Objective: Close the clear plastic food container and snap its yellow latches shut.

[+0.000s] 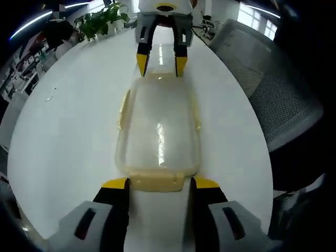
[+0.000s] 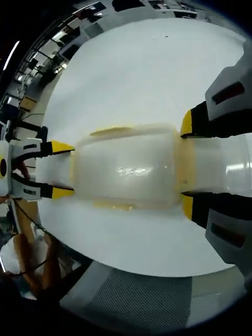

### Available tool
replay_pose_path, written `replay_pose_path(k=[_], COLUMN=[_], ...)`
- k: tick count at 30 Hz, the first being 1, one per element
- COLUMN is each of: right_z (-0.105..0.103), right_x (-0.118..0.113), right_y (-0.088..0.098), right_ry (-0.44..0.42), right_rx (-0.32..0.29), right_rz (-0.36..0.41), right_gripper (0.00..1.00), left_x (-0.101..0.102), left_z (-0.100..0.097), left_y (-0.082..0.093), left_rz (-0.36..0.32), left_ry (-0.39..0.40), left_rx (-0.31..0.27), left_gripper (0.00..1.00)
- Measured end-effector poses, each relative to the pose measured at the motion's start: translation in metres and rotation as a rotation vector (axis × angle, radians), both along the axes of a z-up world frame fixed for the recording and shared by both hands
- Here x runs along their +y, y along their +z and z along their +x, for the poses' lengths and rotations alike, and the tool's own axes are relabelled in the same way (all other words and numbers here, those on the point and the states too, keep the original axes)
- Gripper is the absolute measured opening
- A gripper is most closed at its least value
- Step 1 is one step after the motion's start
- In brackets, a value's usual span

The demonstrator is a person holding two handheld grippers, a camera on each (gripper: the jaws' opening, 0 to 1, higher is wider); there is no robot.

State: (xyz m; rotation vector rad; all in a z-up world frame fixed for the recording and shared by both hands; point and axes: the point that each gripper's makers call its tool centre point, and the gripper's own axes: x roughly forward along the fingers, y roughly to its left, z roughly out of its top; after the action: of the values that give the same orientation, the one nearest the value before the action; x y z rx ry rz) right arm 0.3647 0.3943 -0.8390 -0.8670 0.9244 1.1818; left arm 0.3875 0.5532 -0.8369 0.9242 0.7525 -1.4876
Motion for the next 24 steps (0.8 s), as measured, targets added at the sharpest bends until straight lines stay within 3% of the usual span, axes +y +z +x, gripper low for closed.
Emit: replay_pose_path(k=[6,22,24], right_z=[-0.001,0.0,-0.0011], right_x=[0.0006,-0.0006,-0.001], right_y=[-0.0015,-0.0027,-0.0017], right_ry=[0.041,0.049,0.05], right_rx=[0.01,0.024,0.034], right_rz=[-0.021,-0.101,-0.099], right_gripper=[0.4,0.39,0.39], left_x=[-0.0011,-0.0006,-0.0002], left_z=[-0.0028,-0.002,-0.0067], left_y=[-0.0008,-0.0007,-0.0001], left_rz=[0.003,0.023,0.03], left_ry=[-0.005,0.016,0.038], left_rx=[0.021,0.027,0.059], left_gripper=[0.39,0.38,0.38])
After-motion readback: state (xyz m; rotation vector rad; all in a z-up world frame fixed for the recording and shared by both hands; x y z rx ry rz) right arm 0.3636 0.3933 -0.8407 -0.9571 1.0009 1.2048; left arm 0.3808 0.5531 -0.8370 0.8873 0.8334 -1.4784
